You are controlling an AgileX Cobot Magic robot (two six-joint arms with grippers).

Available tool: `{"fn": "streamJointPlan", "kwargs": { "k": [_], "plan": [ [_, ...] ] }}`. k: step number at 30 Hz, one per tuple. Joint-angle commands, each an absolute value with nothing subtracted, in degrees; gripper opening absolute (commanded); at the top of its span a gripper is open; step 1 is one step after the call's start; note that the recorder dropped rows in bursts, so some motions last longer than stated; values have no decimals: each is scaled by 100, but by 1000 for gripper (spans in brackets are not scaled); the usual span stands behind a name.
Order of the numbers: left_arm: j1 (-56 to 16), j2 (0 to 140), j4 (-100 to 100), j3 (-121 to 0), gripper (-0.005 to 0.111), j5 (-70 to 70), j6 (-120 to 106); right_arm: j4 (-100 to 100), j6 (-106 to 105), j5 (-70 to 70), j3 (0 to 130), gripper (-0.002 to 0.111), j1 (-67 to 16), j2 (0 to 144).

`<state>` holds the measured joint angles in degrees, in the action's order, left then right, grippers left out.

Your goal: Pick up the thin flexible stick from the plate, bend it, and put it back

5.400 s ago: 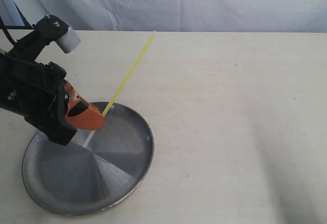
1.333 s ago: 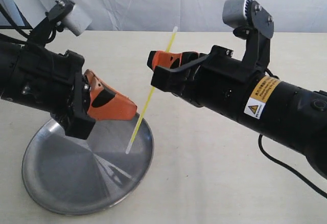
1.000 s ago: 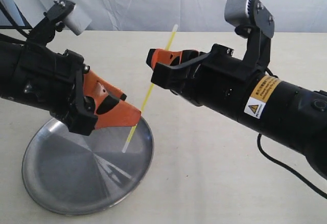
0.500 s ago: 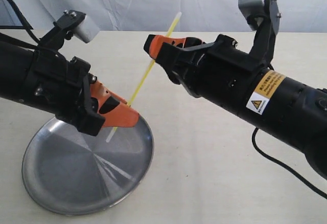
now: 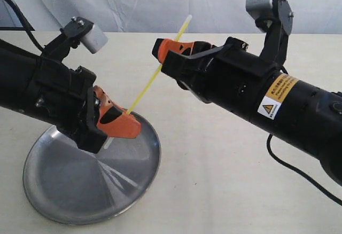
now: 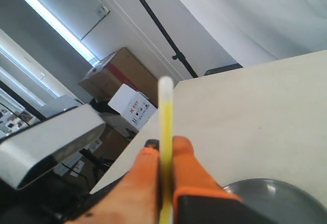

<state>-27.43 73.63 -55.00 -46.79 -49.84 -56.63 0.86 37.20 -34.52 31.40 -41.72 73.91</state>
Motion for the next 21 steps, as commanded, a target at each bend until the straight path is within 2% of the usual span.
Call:
{"fn": "streamJointPlan", "kwargs": {
  "k": [1,21],
  "plan": [
    [-2753,7373,-5669,-4709,0,-4897,-5647,160,3317,-2936,3132,-1,-4174,7376],
    [-2753,7373,-5839,-4709,0,-4900,-5760,558,2839,-1987,3132,-1,-4174,7376]
  ]
}}
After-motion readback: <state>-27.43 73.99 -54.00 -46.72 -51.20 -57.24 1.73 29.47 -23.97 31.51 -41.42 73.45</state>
